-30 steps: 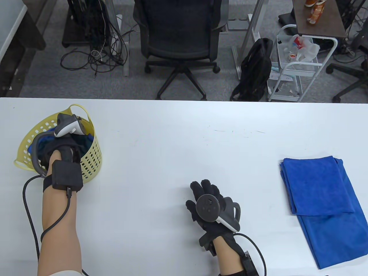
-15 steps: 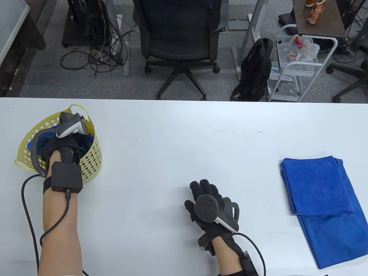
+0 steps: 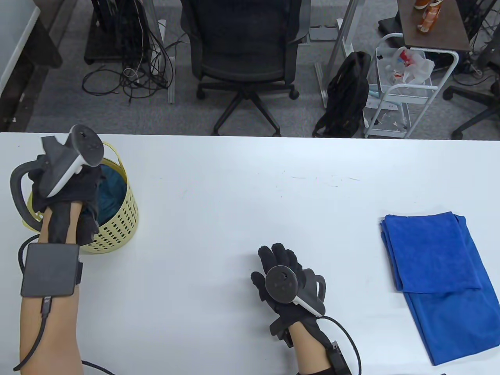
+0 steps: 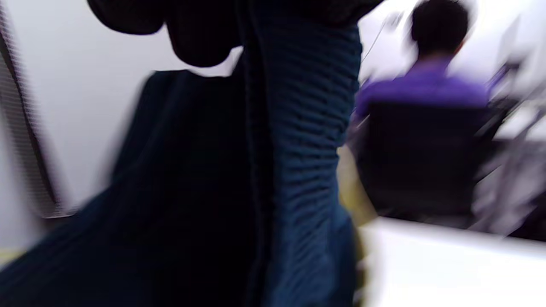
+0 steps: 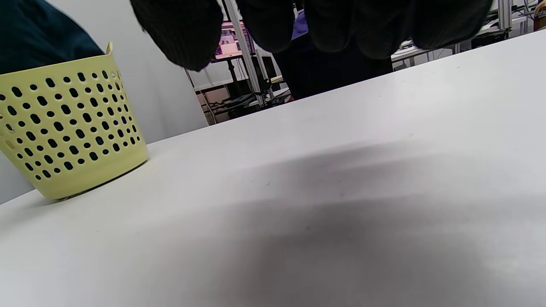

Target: Fold and stack clothes and towels from laundry basket

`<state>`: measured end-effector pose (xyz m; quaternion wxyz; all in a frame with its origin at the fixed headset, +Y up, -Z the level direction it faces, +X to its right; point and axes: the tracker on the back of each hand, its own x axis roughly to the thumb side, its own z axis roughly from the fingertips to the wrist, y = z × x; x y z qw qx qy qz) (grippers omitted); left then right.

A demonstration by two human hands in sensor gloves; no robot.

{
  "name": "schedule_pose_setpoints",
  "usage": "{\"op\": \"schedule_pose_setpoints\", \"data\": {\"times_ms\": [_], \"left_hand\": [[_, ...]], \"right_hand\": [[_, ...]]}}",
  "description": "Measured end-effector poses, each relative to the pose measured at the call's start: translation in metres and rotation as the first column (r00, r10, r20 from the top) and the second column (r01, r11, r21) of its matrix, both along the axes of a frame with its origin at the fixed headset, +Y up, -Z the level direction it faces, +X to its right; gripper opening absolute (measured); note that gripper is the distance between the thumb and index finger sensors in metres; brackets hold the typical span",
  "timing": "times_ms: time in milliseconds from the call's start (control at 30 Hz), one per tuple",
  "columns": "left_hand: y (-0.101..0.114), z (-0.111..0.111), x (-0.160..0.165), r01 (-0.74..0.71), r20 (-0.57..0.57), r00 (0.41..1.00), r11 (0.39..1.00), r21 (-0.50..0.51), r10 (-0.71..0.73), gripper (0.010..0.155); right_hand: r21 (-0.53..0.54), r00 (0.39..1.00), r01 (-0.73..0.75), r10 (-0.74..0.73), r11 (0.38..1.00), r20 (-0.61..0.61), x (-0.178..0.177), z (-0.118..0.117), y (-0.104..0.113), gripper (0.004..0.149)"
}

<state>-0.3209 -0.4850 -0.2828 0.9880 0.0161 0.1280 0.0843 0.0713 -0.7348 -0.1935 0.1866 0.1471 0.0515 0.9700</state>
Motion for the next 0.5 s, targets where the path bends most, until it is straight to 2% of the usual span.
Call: {"op": "schedule_pose_setpoints", "data": {"times_ms": [33,67,100,167,200,233,267,333,400,500], "left_hand": [[0.006,0.008,0.000,-0.080,0.050,0.996,0.997,0.020,0.079,0.037],[0.010,0.016,-0.002,-0.178,0.124,0.977,0.984,0.005,0.176,0.037],[0.010,0.019,-0.003,-0.211,0.157,0.965,0.977,-0.016,0.211,0.038],[-0.002,0.021,-0.004,-0.233,0.207,0.947,0.968,-0.090,0.246,0.039],[-0.015,0.018,-0.005,-0.216,0.213,0.945,0.963,-0.159,0.247,0.042],[-0.025,0.015,-0.005,-0.205,0.216,0.944,0.957,-0.206,0.248,0.049],[-0.040,0.009,-0.006,-0.189,0.196,0.948,0.938,-0.289,0.252,0.064],[-0.064,0.001,-0.007,-0.153,0.164,0.959,0.909,-0.389,0.231,0.096],[-0.087,-0.009,-0.009,-0.130,0.105,0.972,0.856,-0.500,0.209,0.110],[-0.100,-0.019,-0.016,-0.135,0.030,0.983,0.817,-0.561,0.183,0.123]], "right_hand": [[0.001,1.000,0.004,-0.004,1.000,-0.004,0.000,0.000,0.000,0.068],[0.002,1.000,0.009,-0.009,1.000,-0.008,-0.001,0.000,0.000,0.068],[0.003,1.000,0.011,-0.011,1.000,-0.011,-0.002,0.000,0.000,0.068],[0.007,1.000,0.008,-0.008,1.000,-0.018,-0.003,0.001,0.001,0.068],[0.014,1.000,0.006,-0.006,1.000,-0.021,-0.003,0.001,0.001,0.068],[0.016,1.000,0.006,-0.006,1.000,-0.023,-0.004,0.001,0.001,0.068],[0.019,1.000,0.008,-0.007,1.000,-0.023,-0.004,0.001,0.001,0.068],[0.023,1.000,0.012,-0.011,1.000,-0.025,-0.004,0.001,0.001,0.068],[0.026,1.000,0.012,-0.011,1.000,-0.027,-0.004,0.002,0.001,0.068],[0.044,1.000,0.009,-0.008,0.999,-0.027,-0.004,0.003,0.001,0.068]]}}
